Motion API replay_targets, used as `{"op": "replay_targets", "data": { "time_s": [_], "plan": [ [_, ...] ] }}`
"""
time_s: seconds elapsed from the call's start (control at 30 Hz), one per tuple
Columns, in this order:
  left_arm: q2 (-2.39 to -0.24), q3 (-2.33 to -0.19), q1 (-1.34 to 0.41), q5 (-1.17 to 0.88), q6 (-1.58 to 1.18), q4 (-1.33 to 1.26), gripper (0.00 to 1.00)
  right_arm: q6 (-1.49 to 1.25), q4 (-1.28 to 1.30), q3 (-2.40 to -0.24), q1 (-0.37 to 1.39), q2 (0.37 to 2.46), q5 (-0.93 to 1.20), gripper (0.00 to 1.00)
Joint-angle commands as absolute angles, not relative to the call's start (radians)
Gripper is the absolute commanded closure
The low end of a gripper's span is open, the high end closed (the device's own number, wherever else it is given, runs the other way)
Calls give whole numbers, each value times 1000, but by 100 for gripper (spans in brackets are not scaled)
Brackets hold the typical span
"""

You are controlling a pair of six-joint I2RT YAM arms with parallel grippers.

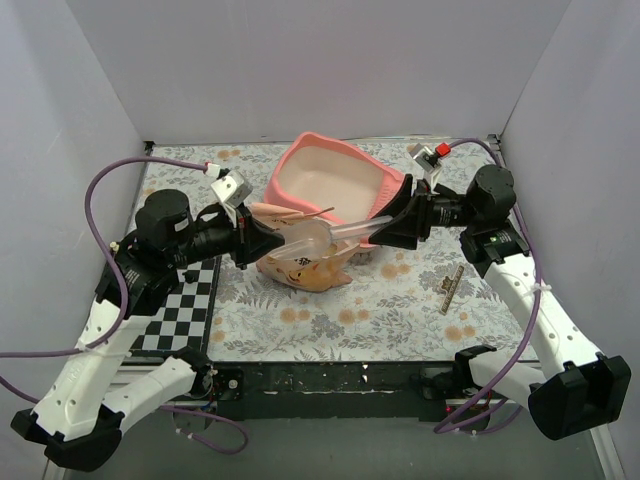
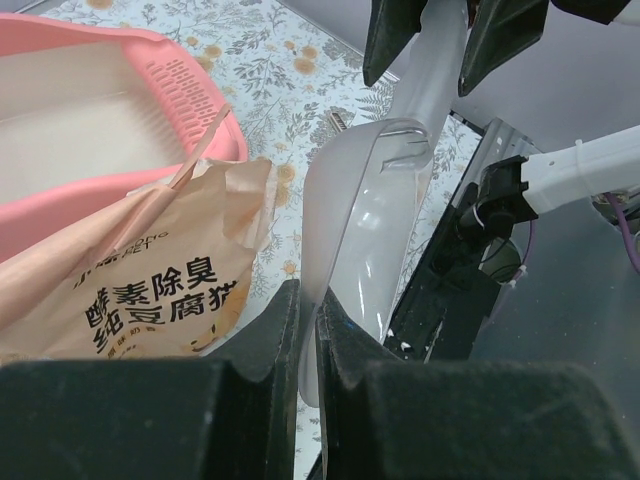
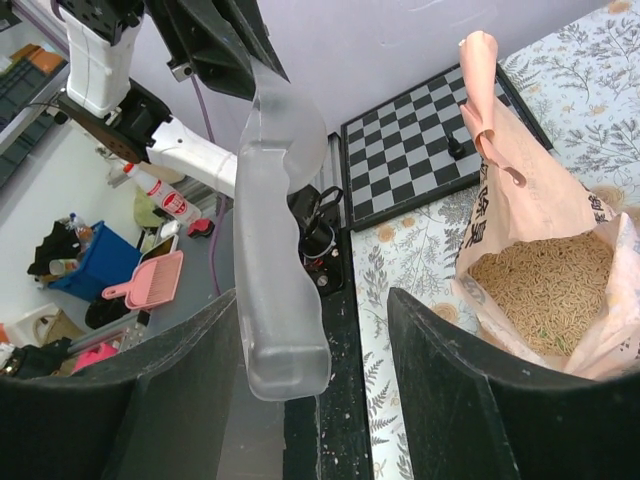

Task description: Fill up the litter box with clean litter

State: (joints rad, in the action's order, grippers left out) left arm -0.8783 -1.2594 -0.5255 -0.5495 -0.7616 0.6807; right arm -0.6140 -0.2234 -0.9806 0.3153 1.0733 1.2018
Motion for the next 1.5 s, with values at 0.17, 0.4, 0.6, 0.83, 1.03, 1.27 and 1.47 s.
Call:
{"op": "replay_targets", "data": {
  "time_s": [0.17, 0.4, 0.6, 0.83, 1.03, 1.27, 1.47],
  "plan": [
    [-853, -1272, -525, -589, -769, 663, 100, -868, -553, -980, 313, 1075, 1212, 35],
    [-854, -1246, -525, -577, -782, 623, 100, -957, -661, -936, 319, 1078, 1210, 46],
    [-851, -1255, -525, -563, -775, 630, 100, -942, -631, -936, 334, 1078, 1197, 46],
    [-850, -1253, -525, -561, -778, 632, 100, -907, -597, -963, 370, 1097, 1161, 49],
    [-848, -1253, -525, -555, -778, 637, 100, -902, -597, -980, 387, 1109, 1140, 53],
    [-845, -1246, -526, -554, -778, 637, 100, -893, -597, -982, 388, 1101, 1120, 55],
    [-841, -1230, -525, -551, -785, 630, 100, -896, -618, -976, 388, 1100, 1097, 54]
  ]
}}
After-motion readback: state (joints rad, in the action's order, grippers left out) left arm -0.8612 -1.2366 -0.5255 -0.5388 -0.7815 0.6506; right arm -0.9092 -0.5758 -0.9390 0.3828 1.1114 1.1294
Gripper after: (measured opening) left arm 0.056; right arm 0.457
